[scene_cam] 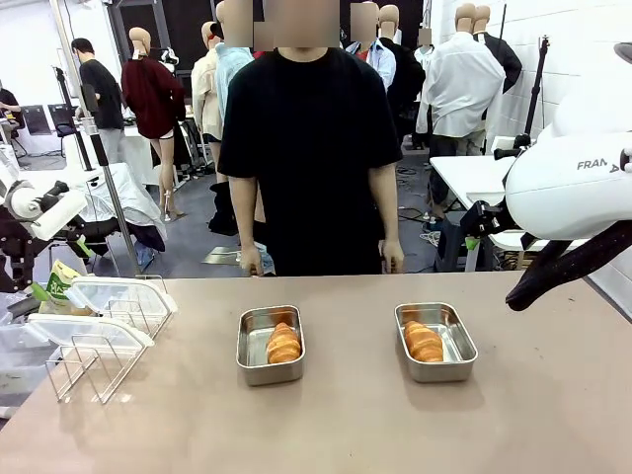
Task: Place the bread in airtight containers.
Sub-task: Pick up one Airtight Container lid and hand it to the human.
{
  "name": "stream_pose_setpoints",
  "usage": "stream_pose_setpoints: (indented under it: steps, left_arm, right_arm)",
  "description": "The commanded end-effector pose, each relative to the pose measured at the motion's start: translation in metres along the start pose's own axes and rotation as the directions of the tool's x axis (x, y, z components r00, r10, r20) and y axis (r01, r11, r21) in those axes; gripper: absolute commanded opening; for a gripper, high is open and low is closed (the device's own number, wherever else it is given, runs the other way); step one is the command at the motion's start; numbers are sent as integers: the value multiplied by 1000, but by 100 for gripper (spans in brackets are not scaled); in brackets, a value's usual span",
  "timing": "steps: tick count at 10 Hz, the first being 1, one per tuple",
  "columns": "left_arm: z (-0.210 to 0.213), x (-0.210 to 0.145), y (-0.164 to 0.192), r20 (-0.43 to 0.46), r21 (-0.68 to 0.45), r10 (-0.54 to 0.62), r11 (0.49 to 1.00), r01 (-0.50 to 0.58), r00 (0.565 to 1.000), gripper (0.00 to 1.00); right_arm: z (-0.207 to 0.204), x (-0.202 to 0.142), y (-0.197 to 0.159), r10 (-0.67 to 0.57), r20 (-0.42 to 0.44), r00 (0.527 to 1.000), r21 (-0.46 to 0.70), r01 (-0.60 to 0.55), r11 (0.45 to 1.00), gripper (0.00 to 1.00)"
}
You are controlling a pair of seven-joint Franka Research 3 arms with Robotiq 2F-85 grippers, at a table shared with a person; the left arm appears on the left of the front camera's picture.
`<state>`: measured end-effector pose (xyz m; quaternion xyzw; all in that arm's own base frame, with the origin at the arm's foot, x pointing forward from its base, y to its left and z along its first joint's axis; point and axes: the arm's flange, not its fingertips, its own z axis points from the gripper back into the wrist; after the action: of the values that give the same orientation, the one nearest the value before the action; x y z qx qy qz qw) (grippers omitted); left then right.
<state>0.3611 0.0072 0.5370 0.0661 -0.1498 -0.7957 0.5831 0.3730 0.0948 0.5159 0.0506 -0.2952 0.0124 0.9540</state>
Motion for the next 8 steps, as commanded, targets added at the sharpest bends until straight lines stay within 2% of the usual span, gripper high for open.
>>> stream_pose_setpoints:
  steps: [1,8]
  left_arm:
    - [0,-2,0,10,2,-13,1000,13,1000,100]
    - [0,0,0,0,0,0,1000,0,1000,100]
  right_arm:
    - [-1,0,1,-1,2,1000,1,1,1000,100]
    - [-1,0,1,-1,2,1000,1,1,1000,100]
